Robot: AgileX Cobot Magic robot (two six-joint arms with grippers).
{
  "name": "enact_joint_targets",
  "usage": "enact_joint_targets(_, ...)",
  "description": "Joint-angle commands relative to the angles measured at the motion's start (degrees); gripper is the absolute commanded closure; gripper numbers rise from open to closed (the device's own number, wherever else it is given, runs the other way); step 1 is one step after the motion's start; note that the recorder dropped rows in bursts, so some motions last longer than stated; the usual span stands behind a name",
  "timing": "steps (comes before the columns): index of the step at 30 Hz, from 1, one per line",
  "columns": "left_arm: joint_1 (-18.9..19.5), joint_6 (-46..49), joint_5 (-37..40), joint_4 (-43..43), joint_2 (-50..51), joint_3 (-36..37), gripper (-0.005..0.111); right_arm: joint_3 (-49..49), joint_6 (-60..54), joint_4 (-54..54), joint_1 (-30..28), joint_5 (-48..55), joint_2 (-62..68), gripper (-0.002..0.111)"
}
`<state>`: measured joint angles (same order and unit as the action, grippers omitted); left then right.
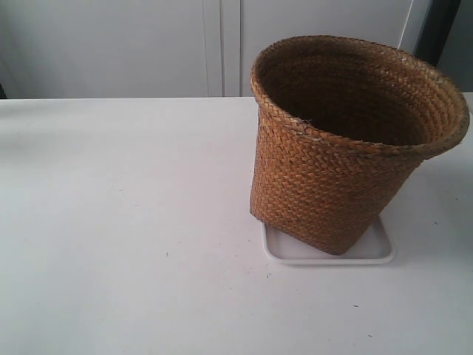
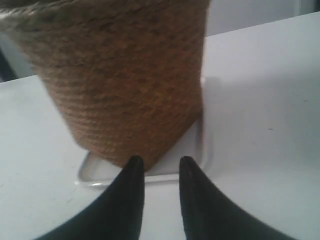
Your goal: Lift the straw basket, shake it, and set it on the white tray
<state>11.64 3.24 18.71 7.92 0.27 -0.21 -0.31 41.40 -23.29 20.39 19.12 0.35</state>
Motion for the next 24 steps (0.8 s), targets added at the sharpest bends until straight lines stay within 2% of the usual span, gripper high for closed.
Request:
enact_joint_targets(1,0.05,0.00,1.88,0.55,-0.27,0.21,0.027,0.31,13.78,-14.22,-0.62,2.71,-0.35,0.084)
enact_joint_targets(5,0.05,0.00,1.88,0.55,-0.27,0.21,0.027,0.31,13.10,-12.97,1.41,1.92,-0.35,0.084)
enact_joint_targets(9,0.05,0.00,1.88,0.55,-0.27,0.21,0.027,0.31,10.72,-6.72,1.82,0.92,-0.35,0.084)
enact_joint_targets(10,0.05,0.00,1.88,0.55,-0.27,0.21,0.027,0.31,5.26,-2.77,1.82,0.48,-0.35,0.084)
enact_joint_targets(11,0.05,0.00,1.88,0.55,-0.27,0.21,0.027,0.31,-11.96,8.68,1.82,-0.17,-0.35,0.084)
enact_joint_targets(13,0.05,0.00,1.88,0.55,-0.27,0.21,0.027,0.31,-31.59,17.68,1.82,0.02,-0.35,0.084)
enact_joint_targets(15,0.05,0.00,1.88,0.55,-0.27,0.21,0.027,0.31,-36.93,17.78,1.82,0.02,-0.35,0.084)
enact_joint_targets(24,0.05,0.00,1.88,0.55,-0.27,0.21,0.027,0.31,-36.12,17.78,1.82,0.49,-0.35,0.084)
